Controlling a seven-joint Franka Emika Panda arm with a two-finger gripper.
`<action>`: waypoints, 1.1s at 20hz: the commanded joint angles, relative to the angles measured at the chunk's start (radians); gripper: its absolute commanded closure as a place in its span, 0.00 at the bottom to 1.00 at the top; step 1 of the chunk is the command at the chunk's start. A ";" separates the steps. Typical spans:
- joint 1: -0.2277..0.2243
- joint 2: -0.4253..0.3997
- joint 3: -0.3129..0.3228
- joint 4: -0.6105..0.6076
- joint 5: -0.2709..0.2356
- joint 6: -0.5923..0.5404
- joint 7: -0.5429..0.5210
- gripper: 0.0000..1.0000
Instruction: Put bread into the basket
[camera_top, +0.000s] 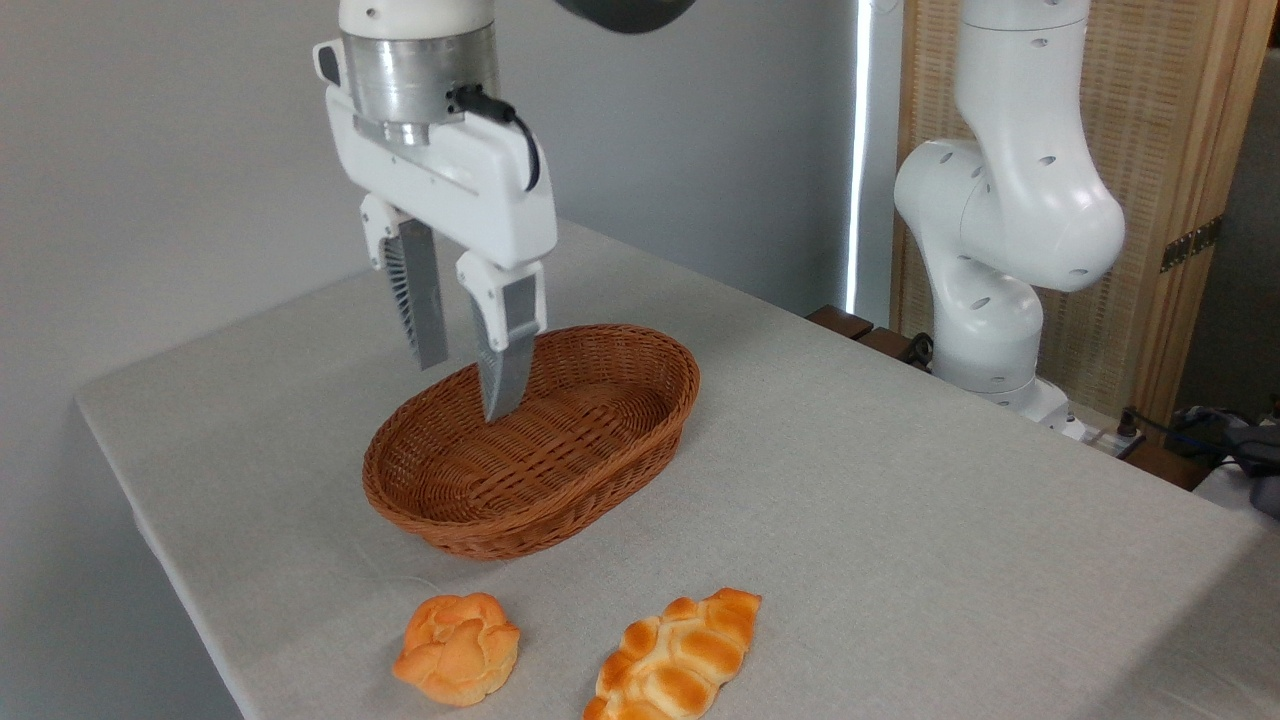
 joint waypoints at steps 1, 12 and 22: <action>0.001 0.072 0.009 0.004 -0.006 0.117 0.013 0.00; 0.041 0.211 0.021 -0.075 -0.001 0.274 0.017 0.00; 0.039 0.254 0.018 -0.119 0.128 0.343 0.017 0.00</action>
